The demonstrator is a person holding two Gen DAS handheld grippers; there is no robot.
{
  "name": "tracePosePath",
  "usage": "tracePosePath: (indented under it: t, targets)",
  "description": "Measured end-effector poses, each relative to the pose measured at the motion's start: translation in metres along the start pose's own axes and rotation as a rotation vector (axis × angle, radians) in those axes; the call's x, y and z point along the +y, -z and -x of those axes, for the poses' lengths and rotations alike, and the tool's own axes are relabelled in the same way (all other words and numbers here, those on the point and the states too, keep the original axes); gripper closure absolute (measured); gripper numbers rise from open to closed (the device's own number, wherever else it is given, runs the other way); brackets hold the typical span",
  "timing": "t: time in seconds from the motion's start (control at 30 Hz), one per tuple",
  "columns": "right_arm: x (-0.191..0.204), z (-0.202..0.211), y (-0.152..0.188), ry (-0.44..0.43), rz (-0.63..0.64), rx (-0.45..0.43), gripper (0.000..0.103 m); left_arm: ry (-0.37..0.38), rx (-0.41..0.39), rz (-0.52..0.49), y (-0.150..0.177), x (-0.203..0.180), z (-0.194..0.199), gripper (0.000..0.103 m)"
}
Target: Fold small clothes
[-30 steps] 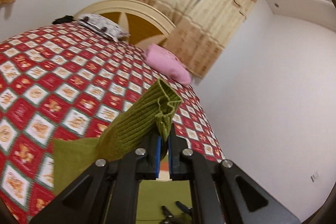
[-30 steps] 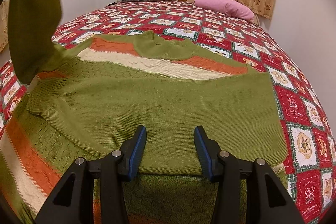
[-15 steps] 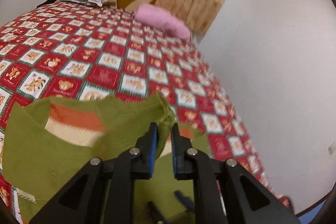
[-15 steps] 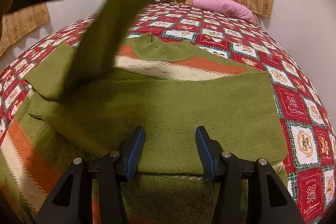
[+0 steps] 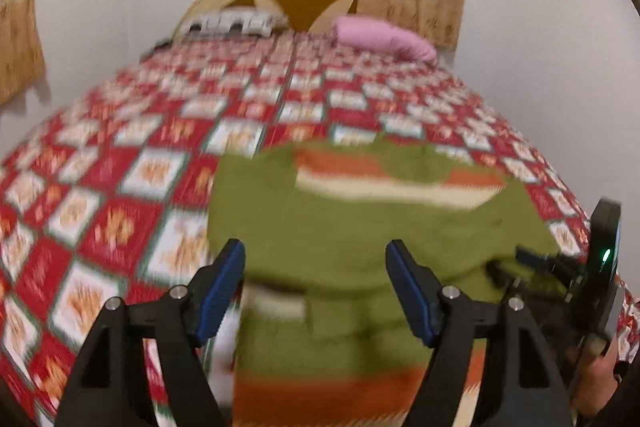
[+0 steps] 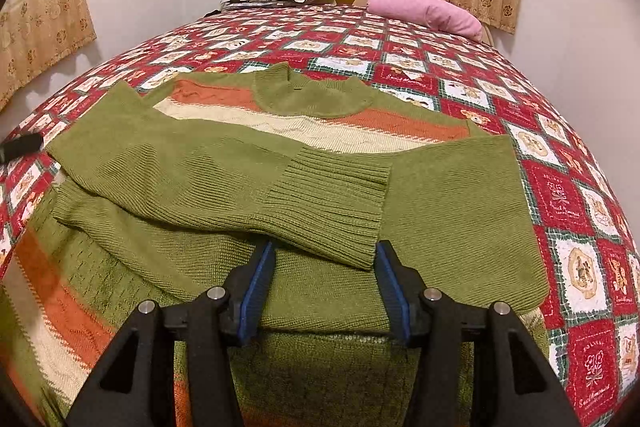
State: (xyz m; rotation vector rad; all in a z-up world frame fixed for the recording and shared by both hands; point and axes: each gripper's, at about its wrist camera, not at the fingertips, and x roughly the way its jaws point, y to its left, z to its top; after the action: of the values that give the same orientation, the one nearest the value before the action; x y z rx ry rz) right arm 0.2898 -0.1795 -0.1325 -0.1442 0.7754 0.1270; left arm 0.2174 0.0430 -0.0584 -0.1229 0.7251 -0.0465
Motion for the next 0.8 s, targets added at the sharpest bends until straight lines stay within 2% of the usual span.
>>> tracePosePath:
  t: [0.07, 0.1, 0.2, 0.23, 0.3, 0.43, 0.47, 0.57, 0.63, 0.73, 0.8]
  targets:
    - [0.001, 0.000, 0.000, -0.001, -0.001, 0.000, 0.050, 0.039, 0.063, 0.045, 0.010, 0.007, -0.012, 0.026]
    - [0.000, 0.000, 0.000, 0.000, 0.000, 0.000, 0.050, 0.028, 0.093, 0.046, 0.012, 0.009, -0.019, 0.025]
    - [-0.001, -0.001, 0.000, -0.005, -0.005, -0.001, 0.049, -0.058, 0.147, 0.030, 0.018, 0.010, -0.042, 0.025]
    - [-0.001, 0.000, 0.001, -0.007, -0.009, -0.002, 0.049, -0.079, 0.188, 0.027, 0.021, 0.012, -0.051, 0.024]
    - [-0.002, 0.000, 0.001, -0.014, -0.014, -0.001, 0.049, -0.046, 0.179, 0.077, 0.026, 0.019, -0.049, 0.020]
    - [-0.005, 0.000, 0.001, -0.040, -0.029, 0.001, 0.045, -0.091, 0.175, 0.056, 0.029, 0.010, -0.047, 0.012]
    - [-0.007, 0.000, 0.001, -0.061, -0.036, 0.004, 0.041, -0.103, 0.177, 0.067, 0.030, 0.011, -0.047, 0.006]
    - [-0.014, 0.002, -0.001, -0.142, -0.071, 0.015, 0.036, -0.054, 0.205, 0.139, 0.034, 0.027, -0.053, 0.002]
    - [-0.022, 0.009, -0.003, -0.197, -0.122, 0.017, 0.036, -0.029, 0.212, 0.172, 0.036, 0.033, -0.053, 0.001]
    - [-0.037, 0.023, -0.009, -0.253, -0.221, 0.013, 0.036, -0.027, 0.211, 0.171, 0.034, 0.034, -0.056, 0.001]
    - [-0.052, 0.026, -0.014, -0.242, -0.287, 0.024, 0.036, -0.026, 0.213, 0.172, 0.033, 0.034, -0.057, 0.000]
